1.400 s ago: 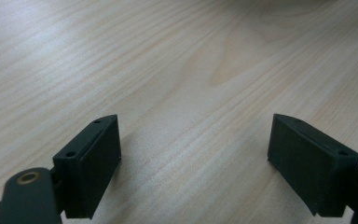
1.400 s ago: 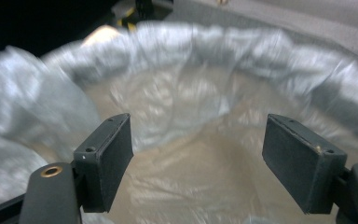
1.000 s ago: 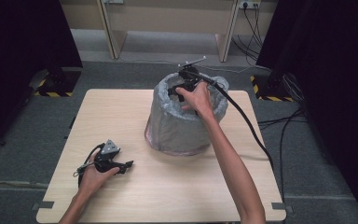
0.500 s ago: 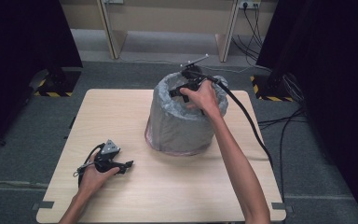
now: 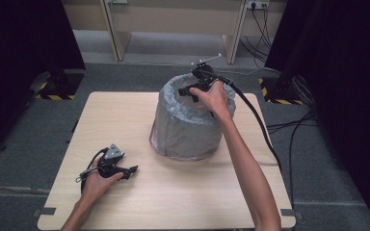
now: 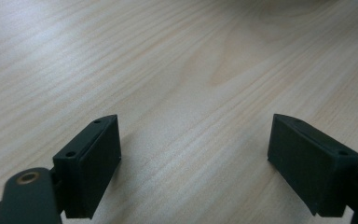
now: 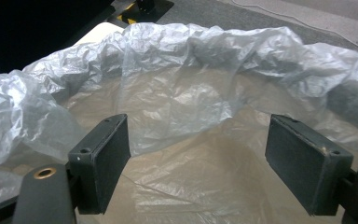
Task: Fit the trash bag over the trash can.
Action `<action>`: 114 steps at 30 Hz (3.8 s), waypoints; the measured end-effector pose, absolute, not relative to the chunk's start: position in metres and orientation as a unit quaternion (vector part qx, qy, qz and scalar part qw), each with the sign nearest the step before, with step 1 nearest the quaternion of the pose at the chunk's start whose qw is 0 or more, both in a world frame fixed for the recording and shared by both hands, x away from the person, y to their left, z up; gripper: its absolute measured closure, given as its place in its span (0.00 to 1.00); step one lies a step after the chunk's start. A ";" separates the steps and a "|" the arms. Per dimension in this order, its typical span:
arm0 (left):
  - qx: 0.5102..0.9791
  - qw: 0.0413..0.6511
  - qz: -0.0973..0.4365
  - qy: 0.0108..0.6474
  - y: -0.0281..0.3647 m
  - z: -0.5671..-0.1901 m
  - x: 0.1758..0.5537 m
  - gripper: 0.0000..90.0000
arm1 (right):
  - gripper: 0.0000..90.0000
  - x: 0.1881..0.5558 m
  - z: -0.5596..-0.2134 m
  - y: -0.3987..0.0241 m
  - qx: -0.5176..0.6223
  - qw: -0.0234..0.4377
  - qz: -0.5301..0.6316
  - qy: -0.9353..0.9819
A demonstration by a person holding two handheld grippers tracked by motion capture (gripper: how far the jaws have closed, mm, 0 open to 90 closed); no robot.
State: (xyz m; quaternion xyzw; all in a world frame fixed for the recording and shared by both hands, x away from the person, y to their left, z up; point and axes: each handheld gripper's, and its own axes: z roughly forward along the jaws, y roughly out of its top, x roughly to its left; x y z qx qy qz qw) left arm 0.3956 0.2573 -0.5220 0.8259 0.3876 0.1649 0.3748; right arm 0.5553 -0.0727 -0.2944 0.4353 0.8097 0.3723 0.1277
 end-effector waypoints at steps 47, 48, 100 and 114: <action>0.826 0.375 0.165 0.388 0.257 -0.522 0.396 0.18 | 0.25 0.530 -0.247 -0.181 0.454 0.191 0.417 0.764; 0.826 0.374 0.165 0.388 0.257 -0.522 0.396 0.18 | 0.25 0.530 -0.248 -0.184 0.458 0.190 0.417 0.762; 0.825 0.374 0.166 0.389 0.257 -0.522 0.395 0.18 | 0.24 0.525 -0.320 -0.261 0.500 0.214 0.425 0.723; 0.824 0.374 0.167 0.392 0.258 -0.522 0.394 0.18 | 0.24 0.517 -0.361 -0.256 0.498 0.226 0.416 0.726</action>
